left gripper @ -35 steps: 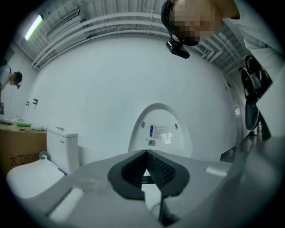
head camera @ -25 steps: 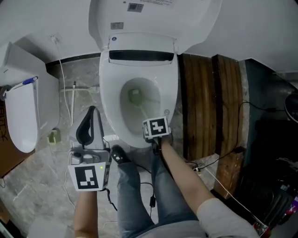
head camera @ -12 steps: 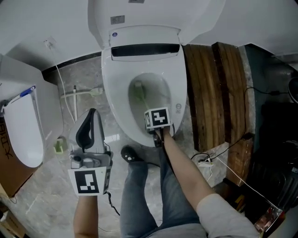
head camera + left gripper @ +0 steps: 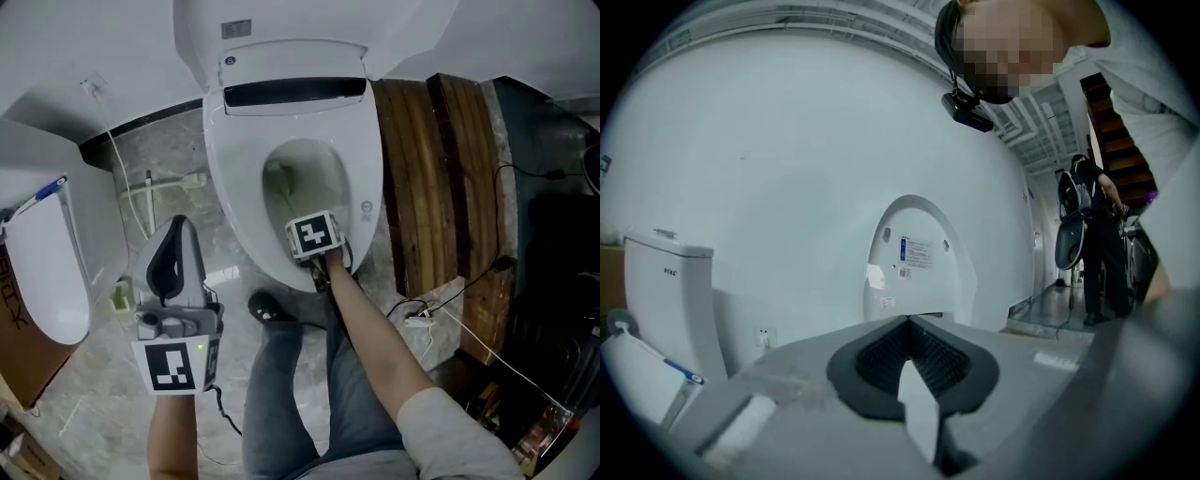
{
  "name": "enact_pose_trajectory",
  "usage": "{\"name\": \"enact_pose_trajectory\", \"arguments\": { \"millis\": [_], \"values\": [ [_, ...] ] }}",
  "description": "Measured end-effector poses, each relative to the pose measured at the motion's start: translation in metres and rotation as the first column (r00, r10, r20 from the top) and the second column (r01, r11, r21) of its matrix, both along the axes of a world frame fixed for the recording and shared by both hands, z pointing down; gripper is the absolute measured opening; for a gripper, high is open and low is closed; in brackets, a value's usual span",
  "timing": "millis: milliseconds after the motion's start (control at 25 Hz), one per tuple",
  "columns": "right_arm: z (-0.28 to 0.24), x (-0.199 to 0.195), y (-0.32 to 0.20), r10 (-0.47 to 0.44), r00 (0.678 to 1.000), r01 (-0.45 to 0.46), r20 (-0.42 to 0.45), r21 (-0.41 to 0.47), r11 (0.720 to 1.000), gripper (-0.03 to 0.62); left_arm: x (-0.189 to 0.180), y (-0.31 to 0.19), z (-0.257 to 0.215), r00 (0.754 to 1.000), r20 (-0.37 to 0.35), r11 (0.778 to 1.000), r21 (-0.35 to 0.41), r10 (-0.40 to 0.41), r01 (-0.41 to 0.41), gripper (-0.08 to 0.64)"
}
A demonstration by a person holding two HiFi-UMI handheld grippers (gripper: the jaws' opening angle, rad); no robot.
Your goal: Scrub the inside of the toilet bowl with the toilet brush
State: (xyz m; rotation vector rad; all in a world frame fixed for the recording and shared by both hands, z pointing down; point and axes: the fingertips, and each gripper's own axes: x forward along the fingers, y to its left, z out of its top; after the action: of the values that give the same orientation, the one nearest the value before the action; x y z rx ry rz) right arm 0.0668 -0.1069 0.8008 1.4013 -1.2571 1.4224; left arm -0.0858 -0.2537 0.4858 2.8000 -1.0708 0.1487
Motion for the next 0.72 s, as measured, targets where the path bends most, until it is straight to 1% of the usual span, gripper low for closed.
{"name": "enact_pose_trajectory", "arguments": {
  "millis": [120, 200, 280, 320, 360, 440, 480, 560, 640, 680, 720],
  "values": [
    [-0.001, -0.003, 0.005, -0.076, 0.997, 0.076, -0.008, -0.022, 0.997, 0.075, 0.0, 0.0, -0.001, 1.0, -0.005, 1.0, -0.001, 0.0, 0.0, 0.002],
    [0.0, -0.002, 0.009, -0.148, 0.989, 0.147, -0.025, -0.042, 0.988, 0.075, 0.0, 0.0, -0.003, 1.0, -0.011, 1.0, 0.0, -0.002, 0.002, 0.003],
    [0.0, 0.001, 0.016, -0.248, 0.967, 0.243, -0.057, -0.084, 0.966, 0.075, 0.001, 0.001, -0.005, 1.0, -0.017, 1.0, 0.002, -0.005, 0.005, 0.003],
    [0.001, 0.003, 0.02, -0.307, 0.949, 0.298, -0.076, -0.111, 0.948, 0.075, 0.002, 0.001, -0.006, 1.0, -0.019, 1.0, 0.003, -0.006, 0.006, 0.002],
    [0.002, 0.006, 0.024, -0.369, 0.925, 0.354, -0.095, -0.14, 0.925, 0.075, 0.002, 0.002, -0.006, 1.0, -0.02, 1.0, 0.002, -0.008, 0.008, 0.002],
    [0.002, 0.013, 0.03, -0.487, 0.863, 0.459, -0.135, -0.195, 0.867, 0.075, 0.003, 0.003, -0.007, 1.0, -0.021, 1.0, 0.002, -0.011, 0.011, 0.002],
    [0.003, 0.016, 0.031, -0.543, 0.825, 0.507, -0.155, -0.221, 0.833, 0.075, 0.004, 0.004, -0.007, 1.0, -0.02, 1.0, 0.003, -0.013, 0.013, 0.002],
    [0.003, 0.023, 0.032, -0.649, 0.736, 0.594, -0.194, -0.275, 0.756, 0.075, 0.004, 0.004, -0.006, 1.0, -0.017, 1.0, 0.002, -0.017, 0.018, 0.002],
    [0.004, 0.031, 0.035, -0.731, 0.645, 0.655, -0.223, -0.332, 0.679, 0.075, 0.005, 0.005, -0.005, 1.0, -0.011, 1.0, 0.0, -0.022, 0.022, 0.002],
    [0.005, 0.036, 0.037, -0.758, 0.609, 0.671, -0.232, -0.358, 0.649, 0.075, 0.006, 0.006, -0.005, 1.0, -0.008, 1.0, -0.001, -0.024, 0.024, 0.002],
    [0.005, 0.04, 0.039, -0.774, 0.587, 0.679, -0.236, -0.376, 0.63, 0.075, 0.006, 0.006, -0.005, 1.0, -0.005, 1.0, -0.002, -0.027, 0.027, 0.002]
  ]
}}
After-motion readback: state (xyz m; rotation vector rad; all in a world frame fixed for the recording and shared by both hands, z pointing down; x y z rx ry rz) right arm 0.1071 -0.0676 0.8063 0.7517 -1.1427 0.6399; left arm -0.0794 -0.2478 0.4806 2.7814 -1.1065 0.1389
